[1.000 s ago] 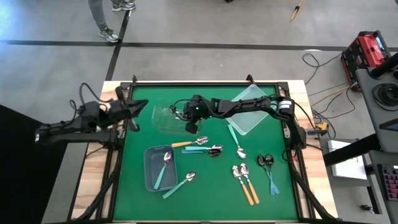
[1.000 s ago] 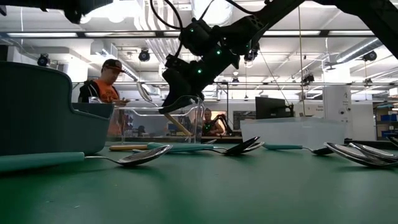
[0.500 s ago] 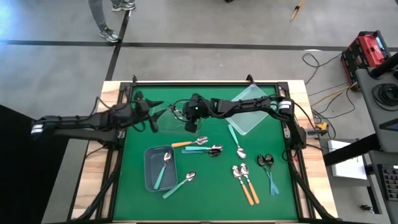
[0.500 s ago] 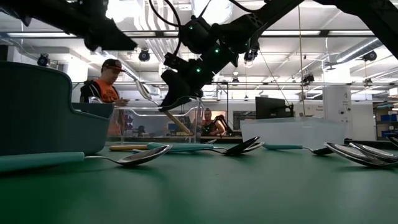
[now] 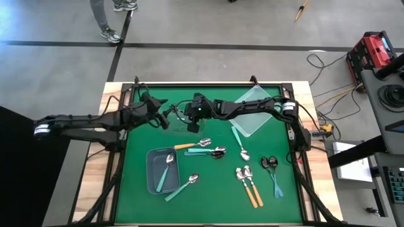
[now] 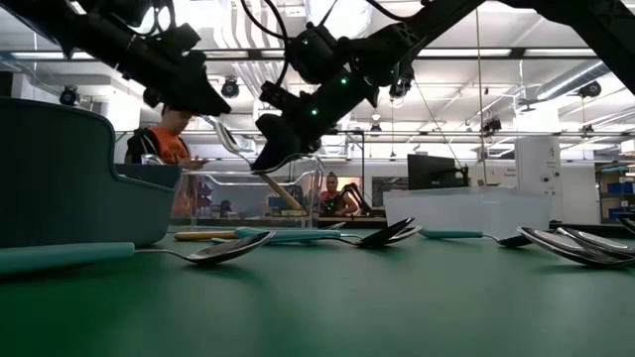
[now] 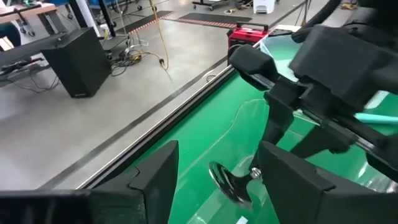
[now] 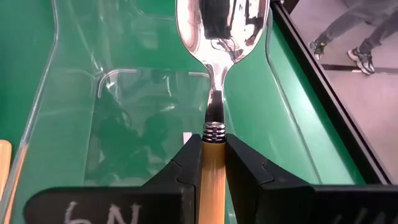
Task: Sort silverware by color (type)
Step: Put the orange spoon into the transparent bin
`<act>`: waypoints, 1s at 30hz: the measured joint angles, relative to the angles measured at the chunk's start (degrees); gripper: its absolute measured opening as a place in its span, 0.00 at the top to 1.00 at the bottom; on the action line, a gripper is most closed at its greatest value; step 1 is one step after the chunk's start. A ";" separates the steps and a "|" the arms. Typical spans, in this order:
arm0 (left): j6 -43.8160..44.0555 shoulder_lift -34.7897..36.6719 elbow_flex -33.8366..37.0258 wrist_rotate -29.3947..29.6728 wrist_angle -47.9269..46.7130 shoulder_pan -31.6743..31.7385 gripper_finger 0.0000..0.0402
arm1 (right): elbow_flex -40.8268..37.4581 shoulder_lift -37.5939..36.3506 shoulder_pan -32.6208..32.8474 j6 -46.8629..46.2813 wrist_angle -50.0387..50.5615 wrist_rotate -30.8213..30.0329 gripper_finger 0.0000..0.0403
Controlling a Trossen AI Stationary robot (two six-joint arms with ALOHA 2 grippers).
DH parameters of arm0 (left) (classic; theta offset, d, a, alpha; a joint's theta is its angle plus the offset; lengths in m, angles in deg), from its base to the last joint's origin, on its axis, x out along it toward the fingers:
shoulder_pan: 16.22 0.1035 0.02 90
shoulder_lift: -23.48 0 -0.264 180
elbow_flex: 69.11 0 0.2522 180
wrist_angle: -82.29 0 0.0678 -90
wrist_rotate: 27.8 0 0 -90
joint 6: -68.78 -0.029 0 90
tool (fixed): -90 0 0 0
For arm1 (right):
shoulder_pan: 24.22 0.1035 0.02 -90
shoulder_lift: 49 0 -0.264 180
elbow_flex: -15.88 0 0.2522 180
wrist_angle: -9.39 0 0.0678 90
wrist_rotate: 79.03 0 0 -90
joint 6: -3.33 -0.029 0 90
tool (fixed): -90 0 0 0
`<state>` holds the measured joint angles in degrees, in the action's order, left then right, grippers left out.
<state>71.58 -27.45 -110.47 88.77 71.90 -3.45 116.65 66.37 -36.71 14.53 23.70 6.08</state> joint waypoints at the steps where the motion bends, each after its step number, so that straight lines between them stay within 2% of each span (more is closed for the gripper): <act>1: 0.01 -0.70 0.00 -0.02 0.87 0.11 0.51 | 0.00 0.00 0.09 -0.01 -0.08 0.01 0.90; 10: 4.44 -5.79 -0.02 0.20 2.63 0.76 0.55 | 0.00 0.02 0.24 -0.06 -1.00 0.21 0.90; 16: 7.32 -7.90 -0.02 4.06 2.61 0.74 0.61 | 0.00 0.02 0.24 -0.08 -1.10 0.21 0.90; 20: 8.30 -8.08 -0.02 4.15 2.64 0.74 0.71 | 0.00 0.02 0.24 -0.25 -1.29 0.19 0.90; 26: 10.06 -8.06 -0.03 4.28 3.23 0.72 0.95 | 0.00 0.02 0.24 -0.31 -1.30 -0.10 0.90; 30: 11.63 -8.06 -0.04 4.15 3.46 0.68 0.99 | 0.00 0.02 0.22 -1.11 -1.23 -0.01 0.90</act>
<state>83.21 -35.50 -110.51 92.92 75.36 -2.77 116.65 66.39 -36.49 13.42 22.47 6.07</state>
